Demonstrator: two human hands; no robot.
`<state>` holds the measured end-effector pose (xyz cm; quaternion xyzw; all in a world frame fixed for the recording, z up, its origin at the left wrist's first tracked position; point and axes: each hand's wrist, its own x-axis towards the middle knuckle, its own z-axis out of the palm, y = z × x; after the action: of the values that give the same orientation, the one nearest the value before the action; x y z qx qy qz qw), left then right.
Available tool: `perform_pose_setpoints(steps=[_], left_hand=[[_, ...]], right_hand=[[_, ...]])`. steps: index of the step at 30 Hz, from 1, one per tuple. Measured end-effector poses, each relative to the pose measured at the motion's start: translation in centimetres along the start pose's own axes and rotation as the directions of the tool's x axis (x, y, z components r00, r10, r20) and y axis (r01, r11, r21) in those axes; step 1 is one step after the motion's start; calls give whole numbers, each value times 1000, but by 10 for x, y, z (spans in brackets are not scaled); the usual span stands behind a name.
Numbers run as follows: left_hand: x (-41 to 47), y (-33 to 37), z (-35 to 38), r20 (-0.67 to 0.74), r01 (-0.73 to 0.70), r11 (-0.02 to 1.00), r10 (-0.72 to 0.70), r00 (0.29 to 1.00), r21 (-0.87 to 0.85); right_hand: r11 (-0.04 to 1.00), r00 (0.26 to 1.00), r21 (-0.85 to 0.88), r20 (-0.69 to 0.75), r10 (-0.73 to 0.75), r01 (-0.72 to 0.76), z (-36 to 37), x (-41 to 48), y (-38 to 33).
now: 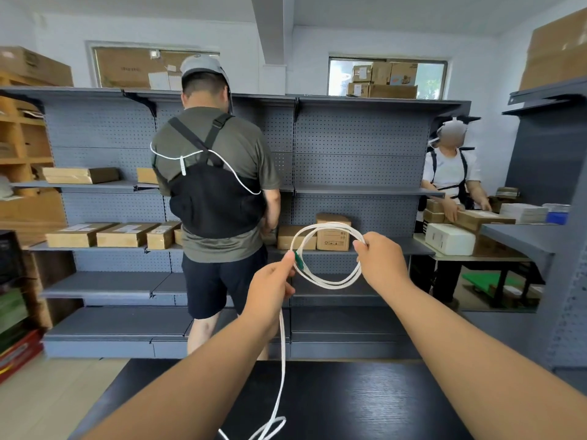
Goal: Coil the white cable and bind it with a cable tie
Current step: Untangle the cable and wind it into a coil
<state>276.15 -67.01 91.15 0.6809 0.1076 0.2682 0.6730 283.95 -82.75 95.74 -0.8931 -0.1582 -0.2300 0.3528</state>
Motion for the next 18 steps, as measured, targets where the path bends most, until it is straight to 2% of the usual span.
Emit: perform_pose_setpoints(steps=[3,11,14,18], left_hand=[[0,-2,4,19,-14,998,15,1000,-66],[8,-6,7,51,-64,995,68,996,-70],[11,-8,8,43,-48,990,54,998,-131],[16,-3,3,-7,-134,984,134,991,-113]], right_hand=[[1000,1000,28,-11,5,-5,2,-1,0],[998,1000,68,-19,17,-16,6,-8,-6],[995,1000,94,4,15,-15,9,-11,-10],[975,995,213,95,41,-60,14,-16,-15]])
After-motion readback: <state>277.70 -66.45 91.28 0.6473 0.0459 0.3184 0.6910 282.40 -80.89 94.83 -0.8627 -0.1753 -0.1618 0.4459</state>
